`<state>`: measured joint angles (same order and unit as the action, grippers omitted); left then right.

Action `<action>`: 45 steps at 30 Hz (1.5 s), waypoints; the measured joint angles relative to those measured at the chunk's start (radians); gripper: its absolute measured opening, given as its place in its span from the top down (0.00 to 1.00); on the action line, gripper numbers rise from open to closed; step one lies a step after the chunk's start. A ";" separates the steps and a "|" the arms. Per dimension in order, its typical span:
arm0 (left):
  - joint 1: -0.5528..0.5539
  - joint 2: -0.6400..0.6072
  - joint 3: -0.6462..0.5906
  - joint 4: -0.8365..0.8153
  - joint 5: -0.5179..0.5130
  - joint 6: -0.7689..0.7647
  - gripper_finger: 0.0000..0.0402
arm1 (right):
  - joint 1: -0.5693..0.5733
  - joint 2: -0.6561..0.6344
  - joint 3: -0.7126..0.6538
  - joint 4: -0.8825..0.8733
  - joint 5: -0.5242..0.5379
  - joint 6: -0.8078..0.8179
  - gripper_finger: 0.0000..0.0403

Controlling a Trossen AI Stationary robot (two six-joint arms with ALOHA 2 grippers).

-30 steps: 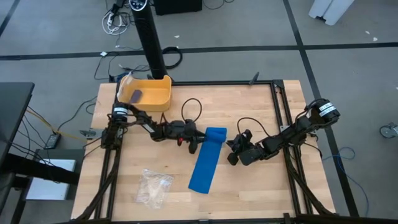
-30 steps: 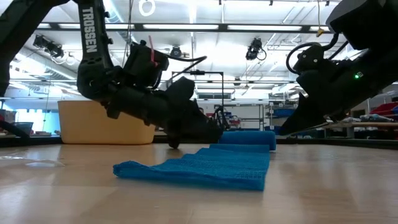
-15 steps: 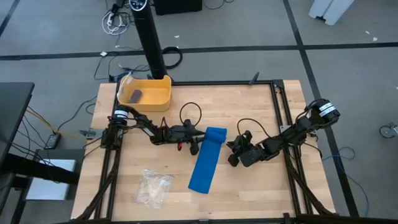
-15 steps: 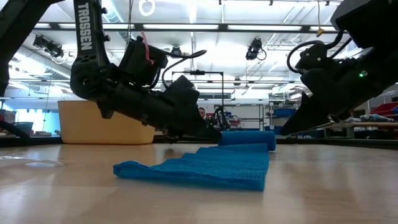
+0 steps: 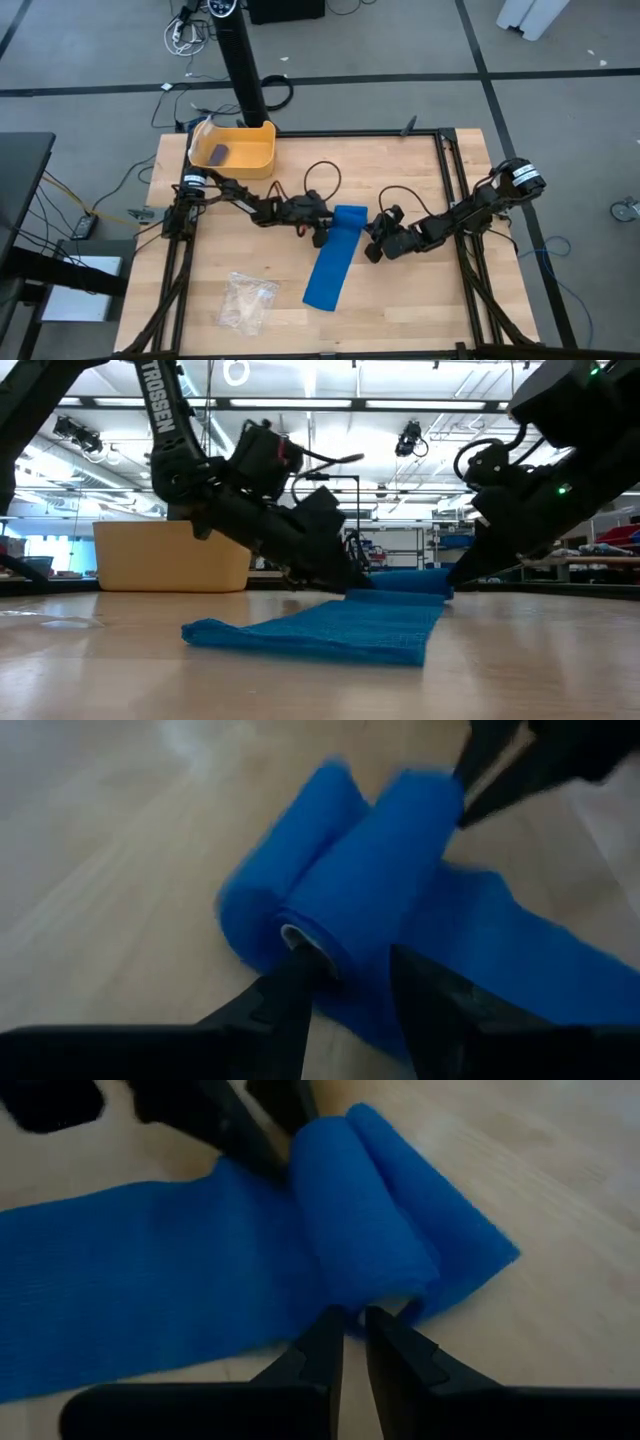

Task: Roll bandage
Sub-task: Roll the blue bandage

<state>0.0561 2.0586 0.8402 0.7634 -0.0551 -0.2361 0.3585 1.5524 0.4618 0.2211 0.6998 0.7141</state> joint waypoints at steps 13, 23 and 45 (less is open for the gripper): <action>0.017 0.000 0.006 0.091 0.140 -0.011 0.65 | -0.008 0.001 -0.003 -0.010 -0.024 -0.031 0.89; 0.017 0.000 0.006 0.166 0.214 -0.011 0.74 | -0.009 0.002 -0.004 0.016 -0.016 -0.076 0.89; 0.023 -0.131 -0.037 0.178 0.377 0.025 0.96 | 0.107 -0.145 0.000 0.053 -0.004 -0.147 0.73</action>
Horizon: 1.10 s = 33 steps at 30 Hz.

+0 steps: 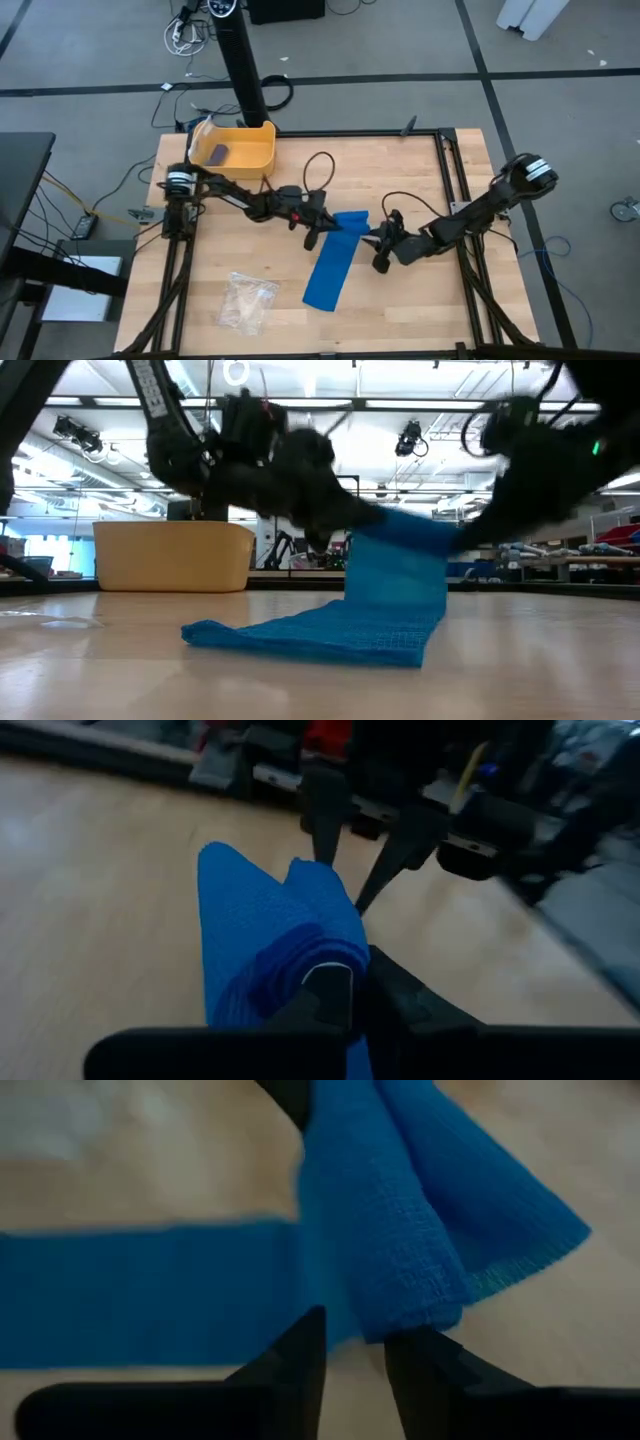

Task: Roll bandage
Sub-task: Roll the blue bandage

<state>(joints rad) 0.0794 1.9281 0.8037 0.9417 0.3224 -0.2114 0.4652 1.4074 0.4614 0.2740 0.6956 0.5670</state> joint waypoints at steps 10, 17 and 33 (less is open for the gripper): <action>-0.003 -0.316 -0.039 -0.138 0.088 -0.002 0.96 | 0.127 -0.295 0.008 0.059 0.182 -0.240 0.61; -0.005 -0.462 -0.040 -0.139 0.086 0.000 0.95 | 0.128 -0.271 0.006 0.225 0.189 -0.303 0.60; -0.023 -0.490 -0.041 -0.111 0.057 0.024 0.95 | -0.027 0.036 0.121 0.556 0.119 -0.459 0.60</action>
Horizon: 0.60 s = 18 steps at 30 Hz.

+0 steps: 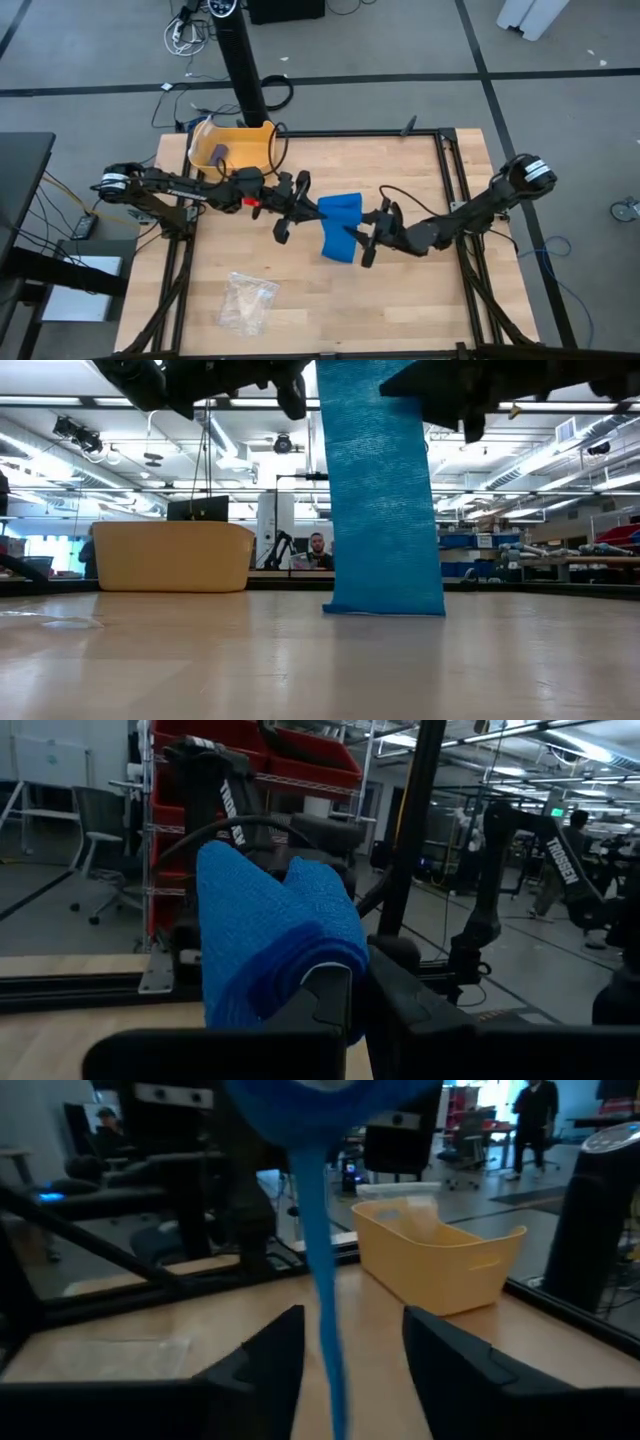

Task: Roll bandage
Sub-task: Roll the blue bandage

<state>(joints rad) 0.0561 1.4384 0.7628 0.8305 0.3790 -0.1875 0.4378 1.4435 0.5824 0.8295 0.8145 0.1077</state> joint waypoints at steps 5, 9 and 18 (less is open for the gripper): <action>-0.005 0.000 0.000 0.062 0.020 -0.028 0.95 | -0.015 0.027 0.007 -0.006 -0.007 -0.042 0.92; -0.005 0.000 0.000 0.093 0.044 -0.050 0.95 | -0.024 0.028 0.007 -0.046 -0.007 -0.033 0.97; -0.005 -0.015 0.000 0.121 0.074 -0.064 0.95 | -0.056 0.028 0.006 -0.302 0.034 0.127 0.99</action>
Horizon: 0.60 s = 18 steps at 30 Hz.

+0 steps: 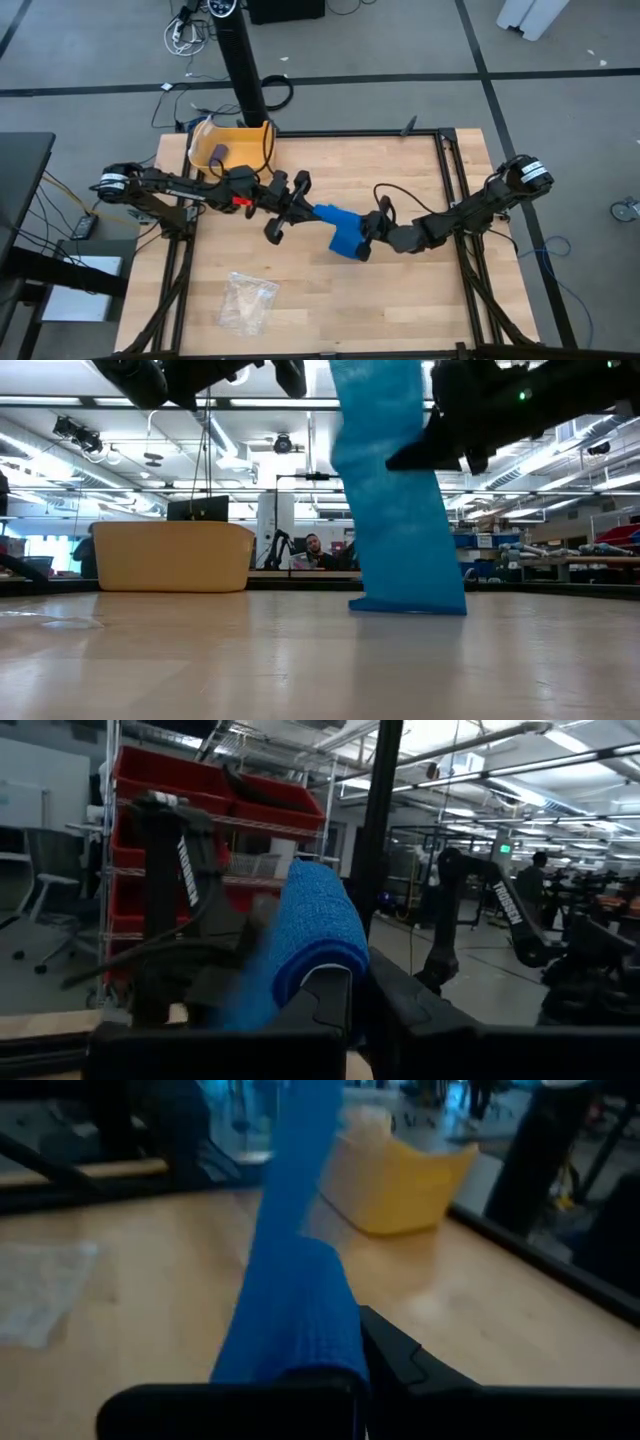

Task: Roll bandage
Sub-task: Roll the blue bandage

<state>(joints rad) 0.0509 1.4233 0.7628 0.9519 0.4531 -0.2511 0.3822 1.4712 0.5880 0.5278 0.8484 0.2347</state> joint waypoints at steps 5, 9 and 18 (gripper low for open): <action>0.000 -0.027 0.000 0.001 0.013 0.001 0.95 | -0.002 0.000 0.000 -0.054 -0.005 0.036 1.00; 0.000 -0.059 0.000 0.003 0.006 0.016 0.95 | 0.001 0.000 0.000 -0.052 -0.045 0.036 1.00; 0.026 -0.175 0.000 -0.030 -0.049 0.123 0.95 | 0.034 0.000 0.000 -0.017 -0.066 0.012 0.82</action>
<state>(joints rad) 0.0769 1.2480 0.7628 0.9222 0.4040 -0.1283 0.4158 1.4707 0.5880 0.5105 0.7826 0.2465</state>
